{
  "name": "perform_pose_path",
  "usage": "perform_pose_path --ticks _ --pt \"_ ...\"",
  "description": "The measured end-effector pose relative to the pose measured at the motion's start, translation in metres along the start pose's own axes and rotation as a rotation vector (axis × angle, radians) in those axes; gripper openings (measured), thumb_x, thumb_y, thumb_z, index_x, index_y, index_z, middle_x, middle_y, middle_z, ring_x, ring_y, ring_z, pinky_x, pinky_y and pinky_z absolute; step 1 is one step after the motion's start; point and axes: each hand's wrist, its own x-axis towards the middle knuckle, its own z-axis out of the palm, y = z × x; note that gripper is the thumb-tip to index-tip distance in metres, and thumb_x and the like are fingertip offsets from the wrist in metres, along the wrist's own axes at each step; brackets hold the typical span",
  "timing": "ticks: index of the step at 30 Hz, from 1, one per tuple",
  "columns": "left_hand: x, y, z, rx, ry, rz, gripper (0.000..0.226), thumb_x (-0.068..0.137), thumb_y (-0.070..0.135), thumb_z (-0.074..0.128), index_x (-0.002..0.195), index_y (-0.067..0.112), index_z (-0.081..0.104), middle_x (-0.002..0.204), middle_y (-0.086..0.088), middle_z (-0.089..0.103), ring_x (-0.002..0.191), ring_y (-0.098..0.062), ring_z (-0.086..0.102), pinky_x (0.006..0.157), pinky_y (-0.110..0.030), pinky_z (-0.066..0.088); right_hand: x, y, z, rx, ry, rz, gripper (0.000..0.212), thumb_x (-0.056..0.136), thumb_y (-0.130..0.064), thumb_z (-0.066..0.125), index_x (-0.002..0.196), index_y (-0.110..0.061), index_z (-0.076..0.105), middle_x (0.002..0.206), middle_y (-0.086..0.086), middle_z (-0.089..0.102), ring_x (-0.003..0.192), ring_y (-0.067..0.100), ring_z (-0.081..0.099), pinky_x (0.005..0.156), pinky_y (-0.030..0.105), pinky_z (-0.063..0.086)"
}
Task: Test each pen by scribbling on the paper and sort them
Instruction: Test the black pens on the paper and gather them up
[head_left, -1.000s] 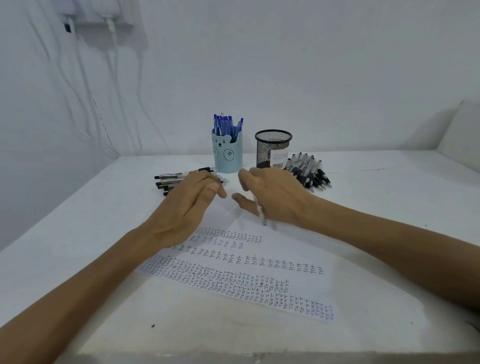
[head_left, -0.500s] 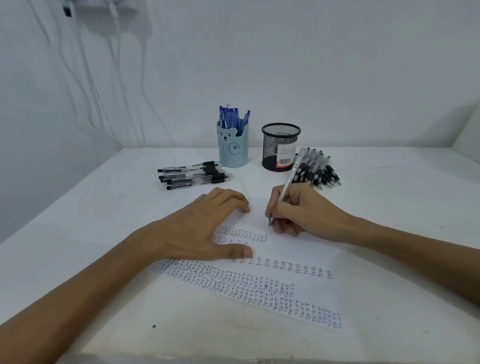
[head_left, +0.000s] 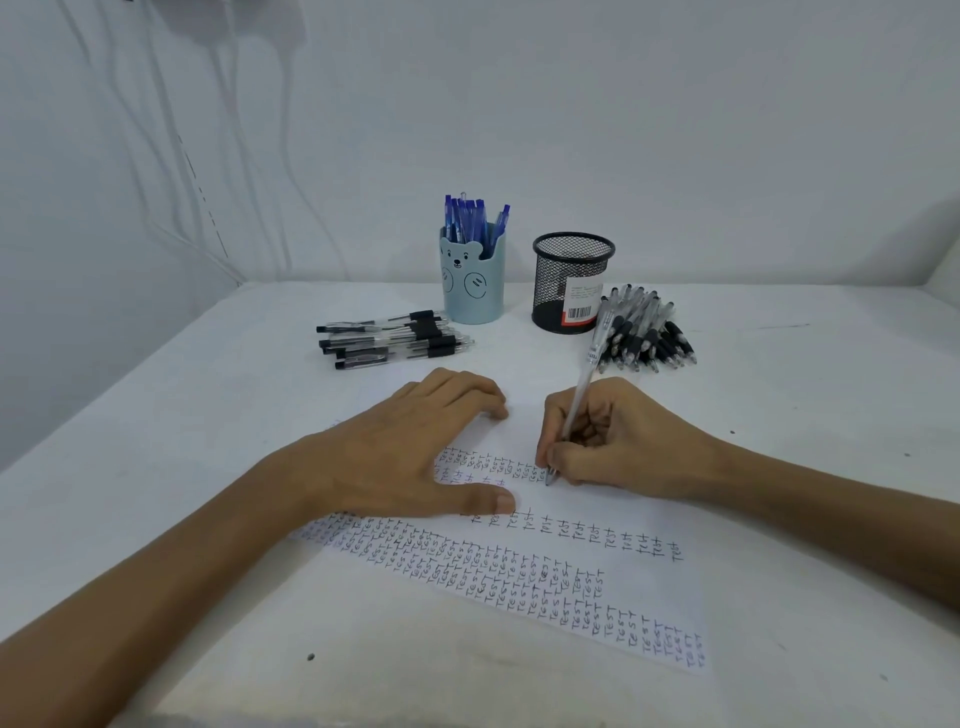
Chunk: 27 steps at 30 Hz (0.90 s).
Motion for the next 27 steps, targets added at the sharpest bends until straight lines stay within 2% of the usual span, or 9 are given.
perform_pose_path --ticks 2,5,14,22,27 --pt "0.0004 -0.0001 -0.0001 0.0 -0.006 -0.005 0.081 0.083 0.087 0.051 0.146 0.038 0.036 0.153 0.023 0.03 0.144 0.004 0.023 0.122 -0.032 0.029 0.0004 0.0005 0.0003 0.001 0.016 0.002 0.021 0.088 0.009 0.063 0.078 -0.008 0.072 0.068 0.007 0.069 0.059 0.014 0.058 0.057 0.022 0.047" --pt "-0.0002 -0.0009 0.0003 0.004 -0.004 -0.001 0.081 0.084 0.087 0.05 0.146 0.037 0.037 0.152 0.023 0.031 0.143 0.004 0.024 0.122 -0.033 0.03 0.0008 0.0004 -0.0005 0.009 0.007 0.003 0.02 0.088 0.011 0.062 0.078 -0.004 0.07 0.063 0.001 0.067 0.055 0.011 0.055 0.054 0.018 0.045" --pt "0.0007 -0.0016 0.0012 0.009 -0.005 0.001 0.082 0.084 0.087 0.048 0.147 0.036 0.037 0.151 0.023 0.031 0.144 0.003 0.024 0.122 -0.034 0.031 0.0018 0.0011 -0.0014 -0.03 0.008 0.002 0.017 0.088 0.011 0.061 0.077 0.0 0.069 0.068 0.013 0.068 0.057 0.014 0.054 0.055 0.02 0.044" --pt "0.0005 -0.0032 0.001 0.021 -0.008 0.007 0.081 0.085 0.087 0.048 0.147 0.036 0.037 0.152 0.023 0.031 0.144 0.004 0.023 0.122 -0.034 0.03 0.0019 0.0017 -0.0011 -0.029 0.057 0.003 0.015 0.088 0.01 0.062 0.078 0.0 0.068 0.064 0.003 0.066 0.054 0.01 0.054 0.052 0.016 0.042" --pt "0.0002 -0.0028 0.0007 0.018 -0.009 0.007 0.08 0.085 0.086 0.048 0.147 0.037 0.036 0.152 0.023 0.03 0.144 0.005 0.022 0.122 -0.032 0.03 0.0019 0.001 -0.0003 -0.059 0.068 -0.016 0.017 0.087 0.01 0.062 0.076 -0.001 0.068 0.067 0.013 0.067 0.057 0.013 0.055 0.054 0.019 0.044"
